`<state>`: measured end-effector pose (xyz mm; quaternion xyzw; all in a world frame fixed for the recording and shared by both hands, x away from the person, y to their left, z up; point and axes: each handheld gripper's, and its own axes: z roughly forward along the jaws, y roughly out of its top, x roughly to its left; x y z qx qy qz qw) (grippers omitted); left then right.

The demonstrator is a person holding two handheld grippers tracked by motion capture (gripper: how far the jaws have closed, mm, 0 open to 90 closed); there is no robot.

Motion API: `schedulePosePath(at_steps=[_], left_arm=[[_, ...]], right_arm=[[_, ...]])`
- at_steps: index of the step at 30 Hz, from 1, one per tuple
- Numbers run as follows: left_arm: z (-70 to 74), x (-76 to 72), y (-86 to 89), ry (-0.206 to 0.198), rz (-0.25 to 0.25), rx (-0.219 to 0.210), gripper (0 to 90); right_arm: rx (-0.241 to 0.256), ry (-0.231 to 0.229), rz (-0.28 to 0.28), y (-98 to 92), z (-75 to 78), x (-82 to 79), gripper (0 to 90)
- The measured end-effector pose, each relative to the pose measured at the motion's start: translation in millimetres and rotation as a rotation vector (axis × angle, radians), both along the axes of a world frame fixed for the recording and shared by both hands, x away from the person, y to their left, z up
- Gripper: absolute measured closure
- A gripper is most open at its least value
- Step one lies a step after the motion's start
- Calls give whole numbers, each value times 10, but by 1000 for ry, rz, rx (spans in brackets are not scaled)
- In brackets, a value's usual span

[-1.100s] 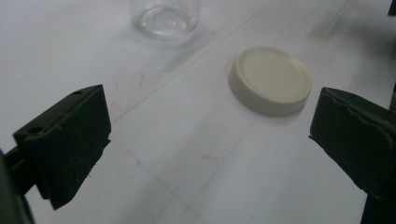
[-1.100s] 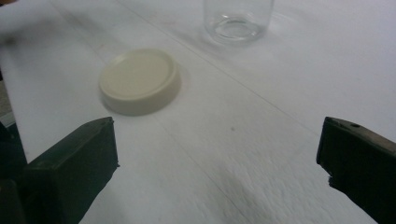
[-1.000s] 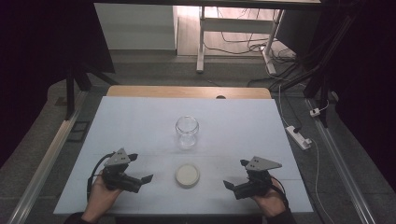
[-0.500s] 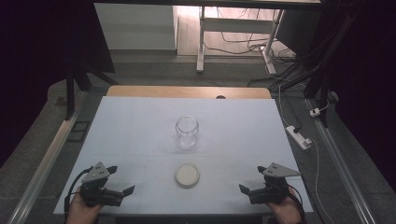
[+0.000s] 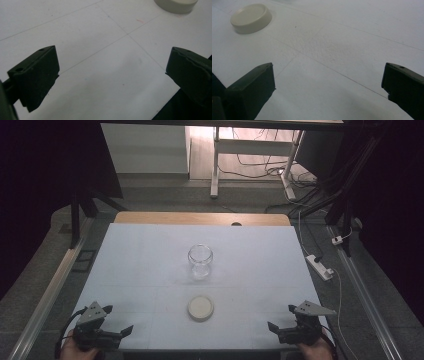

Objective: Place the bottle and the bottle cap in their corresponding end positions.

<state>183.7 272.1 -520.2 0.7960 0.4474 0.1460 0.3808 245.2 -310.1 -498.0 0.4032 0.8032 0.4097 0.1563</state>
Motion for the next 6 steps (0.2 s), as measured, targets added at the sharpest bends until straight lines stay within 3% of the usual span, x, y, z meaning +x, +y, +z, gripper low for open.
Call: schedulePosePath(at_steps=[6], left_arm=[[-1,-4,30,11,5,-20,1]], right_arm=[[-7,6,-6,-7,-1,-12,0]])
